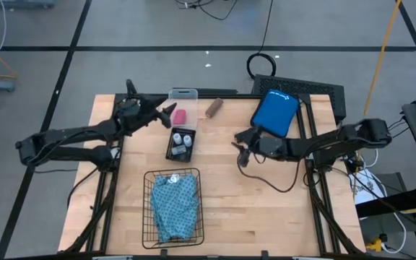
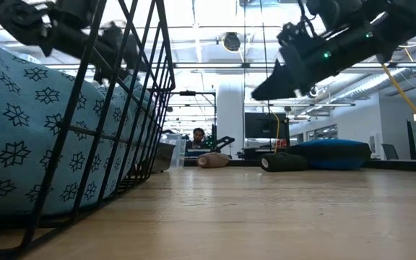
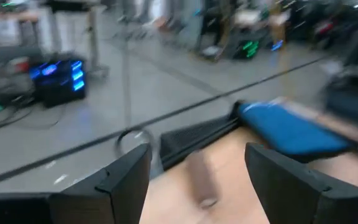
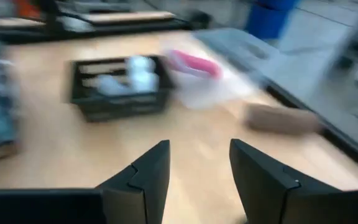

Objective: Pick & place medical supplies in basket/bin
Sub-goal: Put the black bandage into the transparent bin

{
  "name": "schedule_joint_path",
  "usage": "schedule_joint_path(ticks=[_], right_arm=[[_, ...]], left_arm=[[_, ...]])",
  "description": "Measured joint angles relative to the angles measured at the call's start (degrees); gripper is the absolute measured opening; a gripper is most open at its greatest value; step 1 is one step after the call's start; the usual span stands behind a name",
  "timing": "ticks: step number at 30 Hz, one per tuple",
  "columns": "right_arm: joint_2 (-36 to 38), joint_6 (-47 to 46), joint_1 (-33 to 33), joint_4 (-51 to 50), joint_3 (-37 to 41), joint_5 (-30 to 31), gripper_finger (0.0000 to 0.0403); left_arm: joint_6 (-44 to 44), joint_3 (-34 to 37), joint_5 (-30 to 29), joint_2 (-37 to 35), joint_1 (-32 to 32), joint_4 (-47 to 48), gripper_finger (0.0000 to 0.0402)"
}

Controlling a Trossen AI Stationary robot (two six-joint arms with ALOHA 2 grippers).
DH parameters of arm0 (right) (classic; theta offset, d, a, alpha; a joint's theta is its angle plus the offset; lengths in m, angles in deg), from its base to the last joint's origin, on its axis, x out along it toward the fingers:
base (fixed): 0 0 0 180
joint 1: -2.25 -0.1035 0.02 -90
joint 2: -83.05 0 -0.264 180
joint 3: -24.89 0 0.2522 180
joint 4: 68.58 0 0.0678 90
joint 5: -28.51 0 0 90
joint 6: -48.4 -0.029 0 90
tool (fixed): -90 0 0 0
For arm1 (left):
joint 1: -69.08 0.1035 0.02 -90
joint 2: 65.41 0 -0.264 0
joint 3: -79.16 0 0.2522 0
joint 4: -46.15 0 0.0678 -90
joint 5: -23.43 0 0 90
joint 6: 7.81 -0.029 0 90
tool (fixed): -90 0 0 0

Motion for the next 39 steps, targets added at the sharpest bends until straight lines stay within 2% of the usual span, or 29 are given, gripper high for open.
schedule_joint_path(ticks=[1, 3, 7, 9, 16, 19, 23, 28, 32, 37, 39], right_arm=[[0.72, -0.53, 0.77, -1.85, 0.00, 1.67, 0.0157], [2.26, -0.36, 3.42, -5.98, 0.00, -0.65, 0.0163], [2.67, -1.28, 11.33, -14.19, -0.57, -14.51, 0.0187], [1.47, -0.59, 14.99, -16.90, -1.06, -17.59, 0.0196], [-3.08, 11.21, 21.90, -21.42, -3.43, -18.27, 0.0231], [-4.75, 18.28, 23.87, -21.99, -3.43, -21.09, 0.0241], [-7.08, 18.98, 26.01, -22.72, -3.45, -24.61, 0.0244], [-7.84, 13.14, 26.29, -27.71, -3.67, -31.63, 0.0234], [-6.74, 8.86, 23.75, -28.36, -3.56, -36.33, 0.0224], [-4.53, 14.22, 19.14, -31.79, -3.50, -36.73, 0.0220], [-3.90, 17.03, 17.67, -34.33, -3.50, -33.78, 0.0220]], left_arm=[[-0.01, -0.03, 1.29, -1.34, -0.36, 0.01, 0.0269], [0.00, -0.01, 3.34, -3.54, -1.13, 0.74, 0.0269], [0.02, -0.01, 5.47, -5.53, -2.48, 1.16, 0.0269], [0.02, -0.01, 5.64, -5.44, -3.07, 1.34, 0.0269], [0.64, 0.01, 5.58, -3.61, -3.72, 3.74, 0.0269], [2.63, 0.01, 5.53, -2.25, -3.72, 4.24, 0.0269], [3.75, 0.01, 5.61, -0.10, -3.72, 4.31, 0.0269], [5.59, 0.01, 5.63, 2.26, -3.72, 4.23, 0.0269], [5.82, 0.01, 5.62, 3.44, -3.72, 4.24, 0.0269], [5.84, 0.01, 5.62, 3.68, -3.72, 3.92, 0.0269], [5.84, 0.01, 5.64, 3.69, -3.72, 3.96, 0.0269]])
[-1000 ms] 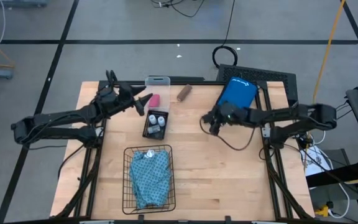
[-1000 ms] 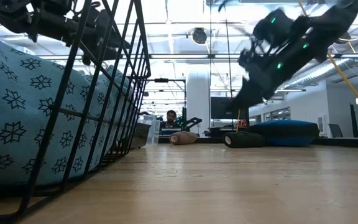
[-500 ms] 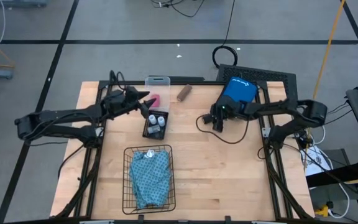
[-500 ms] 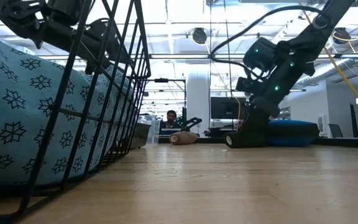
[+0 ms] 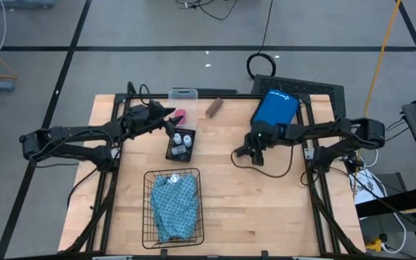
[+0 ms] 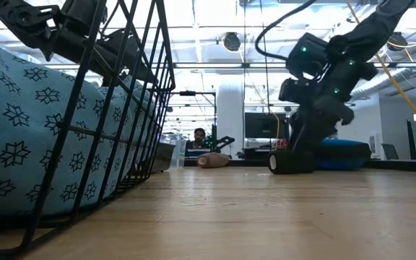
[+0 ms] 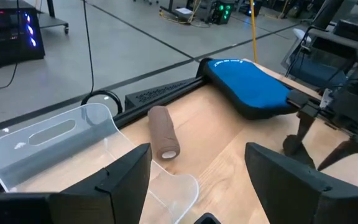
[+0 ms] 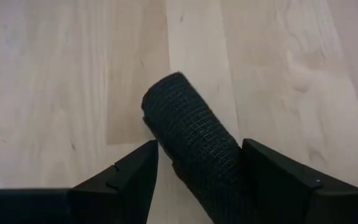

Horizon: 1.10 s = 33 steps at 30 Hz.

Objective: Pick & place medical supplies in basket/bin
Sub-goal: Put the black bandage into the transparent bin

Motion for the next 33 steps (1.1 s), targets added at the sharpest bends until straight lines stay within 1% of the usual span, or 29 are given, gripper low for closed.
schedule_joint_path(ticks=[3, 4, 7, 12, 17, 22, 25, 27, 30, 33], right_arm=[[0.19, 1.42, -1.42, -3.31, -0.04, 5.38, 0.0223], [0.19, 1.31, -1.59, -4.56, -0.08, 6.23, 0.0224], [-0.11, -1.12, -2.35, -10.12, 0.30, 6.49, 0.0225], [0.10, -5.30, -3.86, -15.27, 0.11, 6.85, 0.0222], [0.12, -11.00, -5.18, -15.25, 0.09, 7.48, 0.0211], [0.10, -11.79, -6.06, -15.30, 0.11, 12.02, 0.0194], [0.10, -12.08, -6.18, -13.53, 0.17, 11.98, 0.0174], [0.00, -13.91, -6.17, -10.44, 0.25, 12.49, 0.0159], [-0.01, -15.99, -6.18, -4.17, 0.27, 13.17, 0.0142], [-0.01, -16.11, -7.04, 3.99, 0.27, 13.00, 0.0136]], left_arm=[[0.00, 0.00, -0.02, -0.01, 0.00, -0.01, 0.0269], [0.00, 0.00, -0.01, -0.01, 0.00, -0.06, 0.0269], [0.00, 0.00, -0.02, -0.01, 0.00, -0.09, 0.0269], [0.00, 0.00, -0.02, -0.01, 0.02, -0.11, 0.0269], [0.00, 0.00, -0.02, -0.01, 0.00, -0.11, 0.0269], [0.00, 0.00, -0.02, -0.01, 0.00, -0.13, 0.0269], [0.38, 0.00, 0.00, 0.00, 0.00, 0.05, 0.0269], [1.62, 0.00, 0.01, 0.01, 0.02, 0.37, 0.0269], [2.99, 0.00, 0.36, -0.01, -0.04, 0.50, 0.0269], [3.18, 0.00, 2.55, 0.00, -0.27, 0.20, 0.0269]])
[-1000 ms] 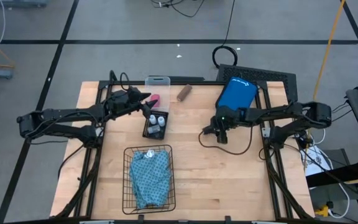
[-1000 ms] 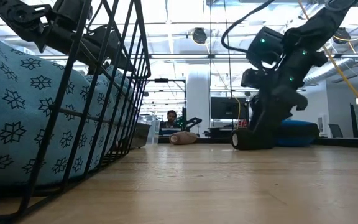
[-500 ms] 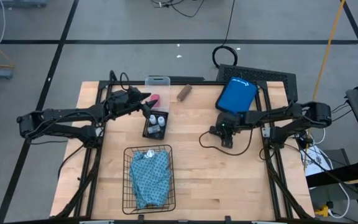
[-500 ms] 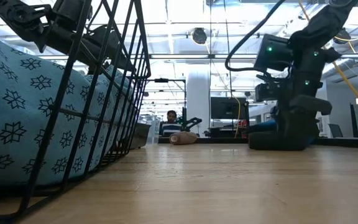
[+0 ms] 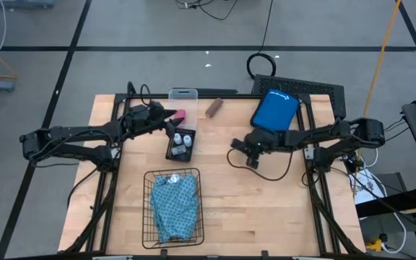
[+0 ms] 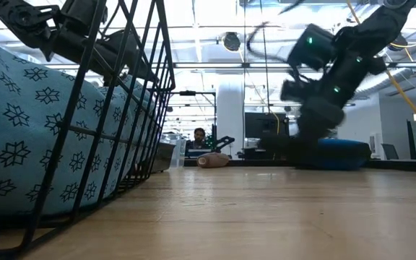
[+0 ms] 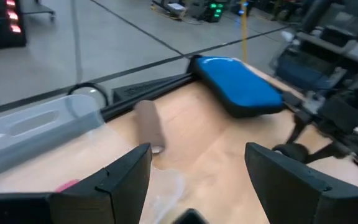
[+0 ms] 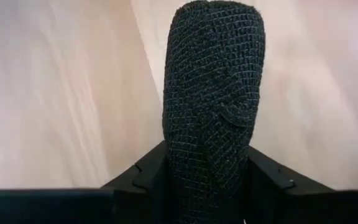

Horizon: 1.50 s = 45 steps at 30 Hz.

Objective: Pick & place medical supplies in basket/bin
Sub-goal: Put the black bandage into the transparent bin

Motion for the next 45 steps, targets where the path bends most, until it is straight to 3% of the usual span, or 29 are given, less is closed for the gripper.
schedule_joint_path(ticks=[10, 15, 27, 39, 45], right_arm=[[-0.02, 6.89, -4.45, 34.55, -0.05, -0.03, 0.0136], [-0.31, 9.60, -7.09, 44.80, -0.09, -0.01, 0.0136], [-0.31, 13.56, -9.93, 46.98, -0.11, 1.70, 0.0136], [-0.31, 13.98, -10.66, 48.35, -0.11, 1.45, 0.0136], [-0.31, 13.98, -10.68, 48.22, -0.11, 1.42, 0.0135]], left_arm=[[-1.49, 0.00, 2.35, 0.00, -6.02, -7.13, 0.0269], [-4.15, 0.00, 2.37, 1.69, -10.28, -14.09, 0.0269], [-15.26, -2.19, 5.39, 16.75, -19.59, -33.47, 0.0269], [-20.19, -14.94, 4.77, 28.05, -22.32, -33.11, 0.0271], [-17.84, -21.45, 5.43, 32.67, -22.31, -27.46, 0.0317]])
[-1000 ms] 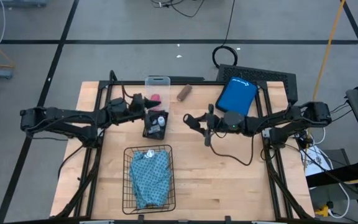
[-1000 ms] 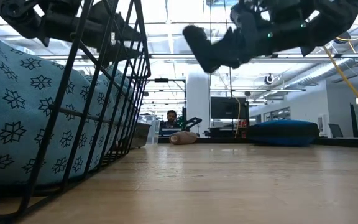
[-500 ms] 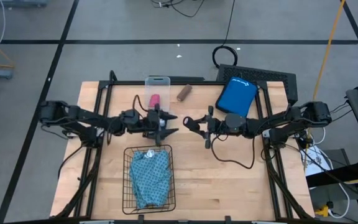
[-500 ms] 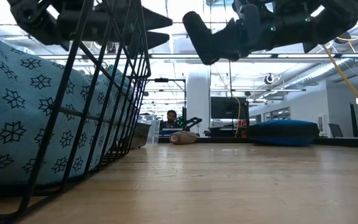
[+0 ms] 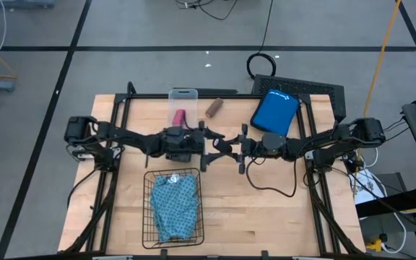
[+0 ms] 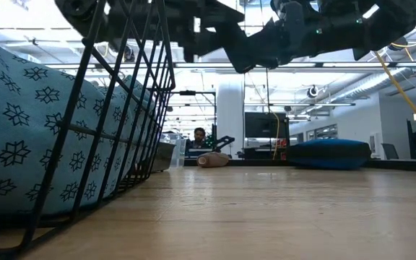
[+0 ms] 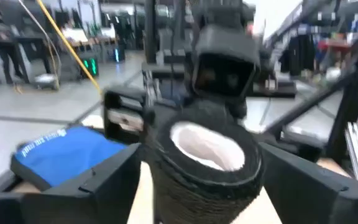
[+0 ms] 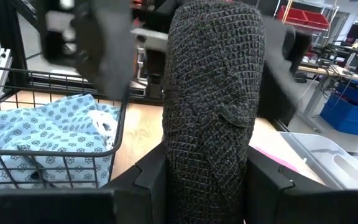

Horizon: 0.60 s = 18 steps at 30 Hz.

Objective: Pick & place medical supplies in basket/bin
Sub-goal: Put the black bandage into the transparent bin

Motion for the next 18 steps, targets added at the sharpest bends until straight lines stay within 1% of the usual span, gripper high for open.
schedule_joint_path(ticks=[3, 8, 13, 18], right_arm=[[0.00, 0.00, 0.00, -0.07, -0.01, 0.00, 0.0135], [0.00, 0.02, 0.00, -0.63, -0.02, 0.00, 0.0135], [0.00, 0.08, 0.00, -1.26, -0.02, 0.00, 0.0135], [0.00, 1.05, 0.02, -1.28, -0.02, 0.00, 0.0135]], left_arm=[[-0.47, -2.53, 0.65, 1.77, -0.02, 3.58, 0.0341], [-1.01, -3.71, -0.67, 2.46, -0.02, 3.84, 0.0359], [-3.13, -3.70, -2.21, 0.98, -0.02, 3.74, 0.0350], [-1.25, -3.71, -2.64, 0.36, 0.11, 4.05, 0.0328]])
